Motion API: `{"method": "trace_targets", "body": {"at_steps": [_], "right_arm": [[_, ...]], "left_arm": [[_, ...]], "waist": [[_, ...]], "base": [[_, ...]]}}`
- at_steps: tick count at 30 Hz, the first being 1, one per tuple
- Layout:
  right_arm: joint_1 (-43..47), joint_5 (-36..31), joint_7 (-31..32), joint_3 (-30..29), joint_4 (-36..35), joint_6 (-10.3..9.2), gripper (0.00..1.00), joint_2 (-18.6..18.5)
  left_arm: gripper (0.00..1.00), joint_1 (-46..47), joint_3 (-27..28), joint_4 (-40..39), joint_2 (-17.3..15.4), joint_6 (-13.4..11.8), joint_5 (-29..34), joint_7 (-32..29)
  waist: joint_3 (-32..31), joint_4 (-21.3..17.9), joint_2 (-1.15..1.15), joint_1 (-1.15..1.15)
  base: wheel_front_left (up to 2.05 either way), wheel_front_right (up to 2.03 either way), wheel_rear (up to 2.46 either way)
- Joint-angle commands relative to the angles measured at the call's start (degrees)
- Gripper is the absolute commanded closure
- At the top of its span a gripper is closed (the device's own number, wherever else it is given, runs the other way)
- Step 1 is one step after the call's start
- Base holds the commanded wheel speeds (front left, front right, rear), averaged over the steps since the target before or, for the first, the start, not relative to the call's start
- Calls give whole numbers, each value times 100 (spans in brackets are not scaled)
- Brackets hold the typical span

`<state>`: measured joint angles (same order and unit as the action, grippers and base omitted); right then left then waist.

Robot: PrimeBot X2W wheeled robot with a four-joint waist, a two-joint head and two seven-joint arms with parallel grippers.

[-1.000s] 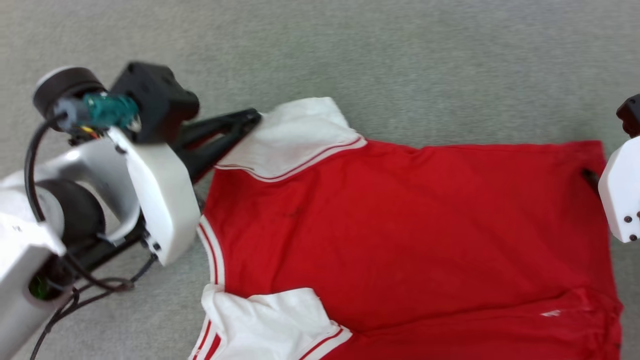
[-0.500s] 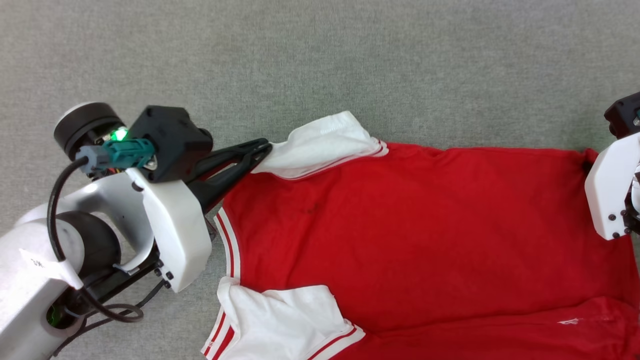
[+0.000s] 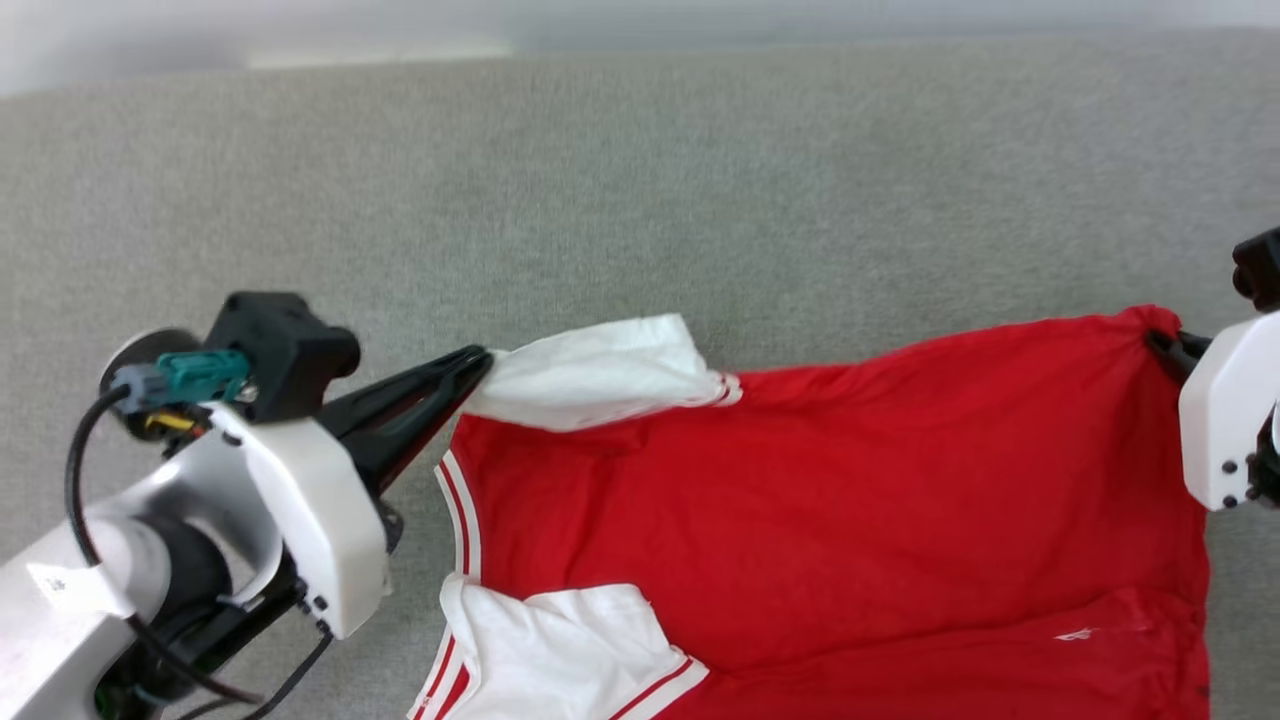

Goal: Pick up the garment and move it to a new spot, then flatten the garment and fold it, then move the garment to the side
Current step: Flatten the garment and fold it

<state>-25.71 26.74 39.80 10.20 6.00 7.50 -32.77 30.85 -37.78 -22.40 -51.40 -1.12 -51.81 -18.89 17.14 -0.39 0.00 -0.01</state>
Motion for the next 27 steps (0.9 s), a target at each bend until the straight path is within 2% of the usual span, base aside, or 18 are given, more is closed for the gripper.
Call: {"method": "trace_targets", "body": {"at_steps": [1, 8, 15, 23, 27], "right_arm": [[143, 8, -47, -60, -106, -2, 100, 5], [1024, 74, -155, -453, -702, -2, 100, 145], [2053, 42, -164, -849, -1074, -2, 100, 195], [2835, 86, -189, -761, -1050, -2, 100, 186], [3016, 18, -182, -572, -961, -2, 100, -10]], "left_arm": [[100, -145, 65, -26, -47, -69, -35, 80], [100, -996, 103, -143, -198, -310, -441, 399], [100, -1825, -65, -216, -334, -506, -749, 544], [100, -2377, -382, 156, -390, -523, -886, 457], [100, -2443, -552, 365, -316, -567, -877, 283]], "waist": [[-197, -79, 0, 1], [-592, -79, 0, 1], [-702, -30, 0, 1], [-704, -14, 0, 1], [-671, -18, 0, 1]], "base": [[0, 0, 0], [0, 0, 0], [0, 0, 0], [0, 0, 0], [0, 0, 0]]}}
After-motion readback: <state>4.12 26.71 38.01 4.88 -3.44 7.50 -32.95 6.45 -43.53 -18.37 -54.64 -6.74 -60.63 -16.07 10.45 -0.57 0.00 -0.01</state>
